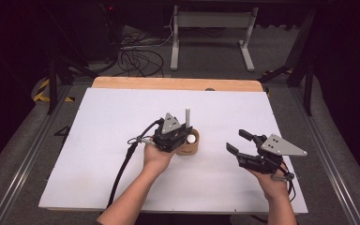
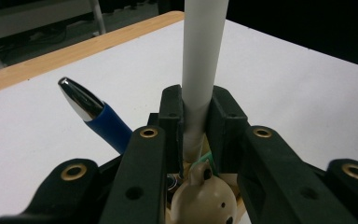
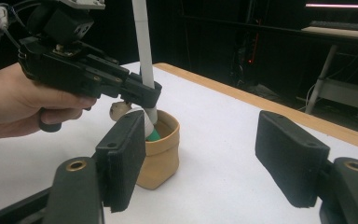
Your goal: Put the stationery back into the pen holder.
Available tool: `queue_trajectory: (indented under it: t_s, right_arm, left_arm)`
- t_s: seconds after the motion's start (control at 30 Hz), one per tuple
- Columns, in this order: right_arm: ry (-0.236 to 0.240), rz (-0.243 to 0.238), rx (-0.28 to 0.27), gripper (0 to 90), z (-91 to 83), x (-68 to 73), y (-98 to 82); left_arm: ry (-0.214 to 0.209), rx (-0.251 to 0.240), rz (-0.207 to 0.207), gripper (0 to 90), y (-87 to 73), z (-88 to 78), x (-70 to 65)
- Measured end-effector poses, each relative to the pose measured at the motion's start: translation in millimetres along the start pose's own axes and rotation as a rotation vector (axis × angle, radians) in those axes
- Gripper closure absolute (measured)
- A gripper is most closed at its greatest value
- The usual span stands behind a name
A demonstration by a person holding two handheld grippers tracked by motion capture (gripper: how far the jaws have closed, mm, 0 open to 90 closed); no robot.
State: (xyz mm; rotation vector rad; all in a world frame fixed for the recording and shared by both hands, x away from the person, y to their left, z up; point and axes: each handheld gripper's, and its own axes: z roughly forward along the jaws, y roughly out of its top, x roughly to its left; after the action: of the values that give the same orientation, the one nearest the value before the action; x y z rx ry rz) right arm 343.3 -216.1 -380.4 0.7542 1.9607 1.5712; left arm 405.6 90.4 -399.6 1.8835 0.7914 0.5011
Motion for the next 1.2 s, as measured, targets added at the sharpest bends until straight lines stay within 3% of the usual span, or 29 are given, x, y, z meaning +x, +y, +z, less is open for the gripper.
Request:
queue_trajectory:
  t_s: [0.5,0.73,1.2]
  right_arm:
    - [0.004,-0.001,0.0,34.3,1.5,0.4,-0.4]
    - [0.004,0.0,0.002,34.3,1.7,0.2,-0.8]
    - [0.007,-0.001,0.006,34.2,3.3,0.6,-1.8]
  left_arm:
    - [0.001,0.002,-0.007,75.0,-2.1,-0.1,2.8]
    - [0.002,-0.024,-0.018,73.2,0.2,-3.8,4.9]
    - [-0.021,-0.084,-0.019,59.9,3.7,-9.2,6.9]
